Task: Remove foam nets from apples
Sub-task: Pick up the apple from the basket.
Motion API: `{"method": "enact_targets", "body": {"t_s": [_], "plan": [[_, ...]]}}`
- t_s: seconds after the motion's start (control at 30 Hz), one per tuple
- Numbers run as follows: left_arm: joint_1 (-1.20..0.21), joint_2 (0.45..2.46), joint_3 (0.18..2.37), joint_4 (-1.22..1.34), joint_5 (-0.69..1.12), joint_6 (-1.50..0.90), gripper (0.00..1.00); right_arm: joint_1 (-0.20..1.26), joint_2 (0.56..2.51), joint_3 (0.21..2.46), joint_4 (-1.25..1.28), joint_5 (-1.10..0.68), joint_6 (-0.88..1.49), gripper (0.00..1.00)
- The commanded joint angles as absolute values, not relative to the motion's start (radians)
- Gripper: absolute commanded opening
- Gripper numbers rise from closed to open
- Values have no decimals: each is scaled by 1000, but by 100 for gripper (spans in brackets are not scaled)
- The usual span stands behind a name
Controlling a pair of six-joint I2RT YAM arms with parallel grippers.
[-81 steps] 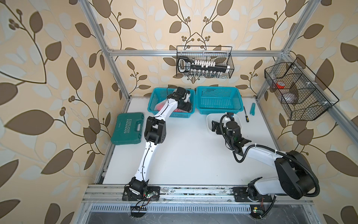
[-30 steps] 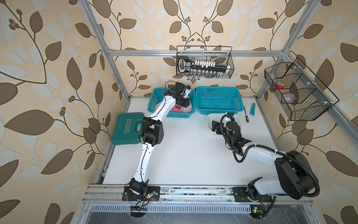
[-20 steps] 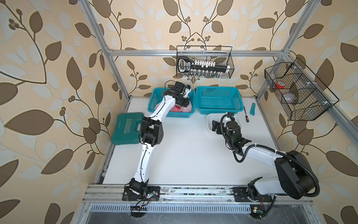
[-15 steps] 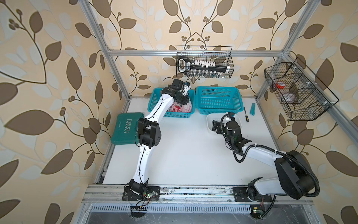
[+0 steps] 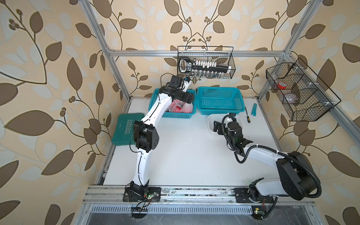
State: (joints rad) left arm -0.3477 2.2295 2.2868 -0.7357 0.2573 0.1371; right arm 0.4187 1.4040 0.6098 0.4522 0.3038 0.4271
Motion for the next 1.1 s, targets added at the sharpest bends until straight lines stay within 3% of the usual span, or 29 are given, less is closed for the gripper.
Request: {"method": "enact_targets", "body": {"t_s": [0.0, 0.27, 0.43, 0.93, 1.0, 1.07], "plan": [[-354, 2294, 2299, -732, 256, 132, 95, 417, 1412, 621, 445, 316, 439, 100], [-354, 2385, 2298, -696, 232, 129, 98, 415, 1415, 620, 446, 313, 441, 100], [-353, 2425, 2309, -677, 196, 132, 86, 415, 1415, 620, 446, 311, 443, 100], [-344, 2515, 2355, -693, 163, 151, 92, 413, 1417, 621, 446, 313, 445, 100], [-342, 2525, 2360, -690, 174, 152, 86, 412, 1419, 621, 445, 314, 446, 100], [-341, 2530, 2362, -690, 186, 152, 72, 411, 1419, 620, 445, 316, 444, 99]]}}
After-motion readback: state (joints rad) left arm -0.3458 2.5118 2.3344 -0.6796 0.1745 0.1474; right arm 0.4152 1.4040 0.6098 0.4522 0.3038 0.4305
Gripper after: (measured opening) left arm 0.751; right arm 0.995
